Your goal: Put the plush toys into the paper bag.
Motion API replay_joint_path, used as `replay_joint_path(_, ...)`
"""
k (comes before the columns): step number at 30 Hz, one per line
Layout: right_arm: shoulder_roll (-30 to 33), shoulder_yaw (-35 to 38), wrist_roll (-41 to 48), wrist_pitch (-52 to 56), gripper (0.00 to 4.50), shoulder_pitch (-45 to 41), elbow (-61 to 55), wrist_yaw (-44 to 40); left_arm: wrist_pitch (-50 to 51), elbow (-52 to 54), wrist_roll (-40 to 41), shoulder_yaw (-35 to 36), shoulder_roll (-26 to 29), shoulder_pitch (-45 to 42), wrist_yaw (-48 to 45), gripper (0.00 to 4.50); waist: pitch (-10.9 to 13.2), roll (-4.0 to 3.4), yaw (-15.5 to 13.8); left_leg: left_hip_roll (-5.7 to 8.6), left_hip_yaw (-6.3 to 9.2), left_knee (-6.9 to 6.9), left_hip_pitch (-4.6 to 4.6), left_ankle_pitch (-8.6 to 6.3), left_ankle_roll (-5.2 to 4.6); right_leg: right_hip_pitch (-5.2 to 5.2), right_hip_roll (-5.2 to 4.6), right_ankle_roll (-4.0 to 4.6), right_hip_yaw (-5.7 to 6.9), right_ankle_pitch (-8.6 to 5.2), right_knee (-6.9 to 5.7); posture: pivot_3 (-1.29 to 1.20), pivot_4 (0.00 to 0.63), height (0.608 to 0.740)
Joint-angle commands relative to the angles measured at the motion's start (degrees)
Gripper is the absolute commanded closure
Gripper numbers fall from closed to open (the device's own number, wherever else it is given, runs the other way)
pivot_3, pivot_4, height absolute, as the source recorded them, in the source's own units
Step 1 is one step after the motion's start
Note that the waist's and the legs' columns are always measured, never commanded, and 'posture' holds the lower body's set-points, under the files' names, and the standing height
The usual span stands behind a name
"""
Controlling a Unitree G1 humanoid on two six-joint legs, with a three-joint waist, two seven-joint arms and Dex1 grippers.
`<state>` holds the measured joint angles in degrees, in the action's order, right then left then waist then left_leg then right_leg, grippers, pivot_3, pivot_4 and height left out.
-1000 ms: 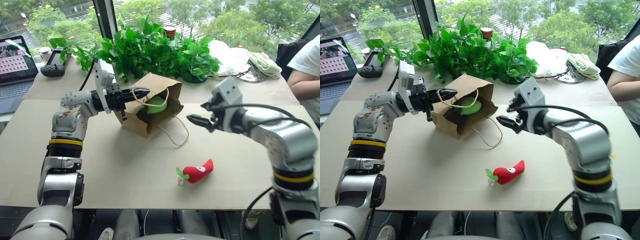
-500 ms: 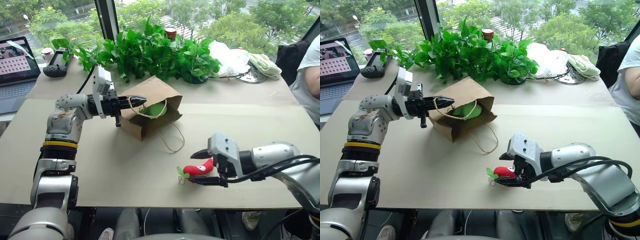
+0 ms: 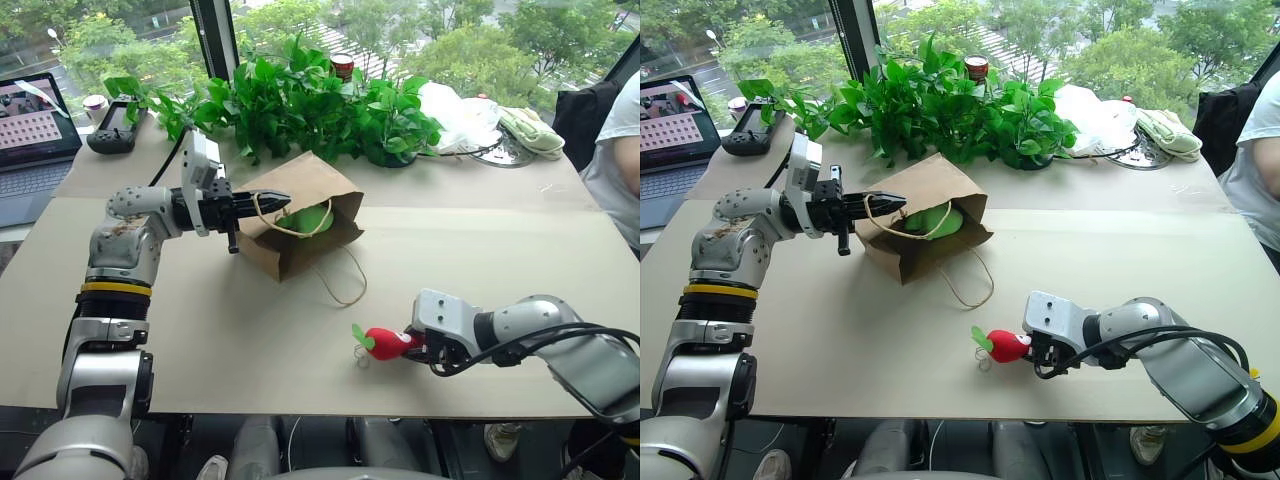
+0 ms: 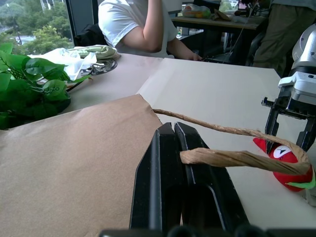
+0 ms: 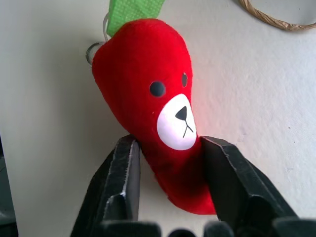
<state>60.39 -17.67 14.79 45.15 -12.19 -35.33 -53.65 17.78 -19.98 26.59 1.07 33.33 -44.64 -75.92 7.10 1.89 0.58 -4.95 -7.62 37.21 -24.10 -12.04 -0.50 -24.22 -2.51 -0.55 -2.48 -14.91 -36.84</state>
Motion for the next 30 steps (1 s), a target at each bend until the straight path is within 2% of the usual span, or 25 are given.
replay_joint_path(1, -0.3, 1.3, 0.1, -0.8, 3.80, 0.2, -1.0, -0.4, 0.4, 2.3, 0.2, 0.6, 0.5, -0.4, 0.1, 4.50, 0.0, 0.00, 0.0, 0.00, 0.00, 0.00, 0.00, 0.00, 0.00, 0.00, 0.00, 0.00, 0.00, 0.00, 0.00, 0.00, 0.150, 0.740)
replay_joint_path(3, -0.7, 2.2, 0.8, -0.6, 4.44, 0.2, -1.5, -0.4, 0.4, 2.2, 0.2, 0.6, 0.6, -0.4, 0.2, 4.50, 0.0, 0.00, 0.0, 0.00, 0.00, 0.01, 0.00, 0.00, 0.00, 0.00, 0.00, 0.00, 0.00, 0.00, -0.01, 0.00, 0.150, 0.740)
replay_joint_path(11, -4.6, 11.5, 8.2, 1.1, 4.44, -0.5, -4.0, -0.3, 0.5, 2.3, 0.0, 0.4, 0.3, -0.5, 0.7, 4.50, 0.0, 0.00, -0.1, 0.01, 0.02, 0.03, 0.00, 0.00, 0.00, 0.02, 0.00, 0.00, 0.00, 0.00, -0.04, 0.00, 0.150, 0.740)
replay_joint_path(14, -6.6, 12.9, 10.2, 3.1, 4.44, -4.3, -4.3, 1.5, 0.4, 2.2, 0.0, 0.4, 0.3, -0.6, 0.7, 4.50, 0.0, 0.00, 0.0, 0.01, 0.03, 0.04, 0.01, 0.00, 0.00, 0.04, 0.00, 0.00, 0.00, 0.00, -0.05, 0.00, 0.150, 0.740)
replay_joint_path(21, -15.5, 4.5, 5.2, 10.6, 4.44, -18.1, 2.9, 10.8, 0.2, 2.1, -0.1, 0.2, -0.1, -0.6, 0.9, 4.50, 0.0, 0.00, 0.1, 0.01, 0.04, 0.10, 0.04, 0.01, 0.00, 0.01, 0.02, 0.01, -0.01, 0.00, -0.18, 0.00, 0.150, 0.740)
replay_joint_path(30, -27.8, -6.6, -2.8, 13.1, 4.44, -29.8, 14.9, 18.6, 0.2, 2.4, 0.0, 0.2, -0.4, -0.7, 1.2, 4.50, 0.0, -0.01, 0.1, 0.02, 0.03, 0.10, -0.08, 0.01, 0.00, -0.09, 0.01, 0.01, 0.00, 0.00, -0.19, 0.00, 0.150, 0.740)
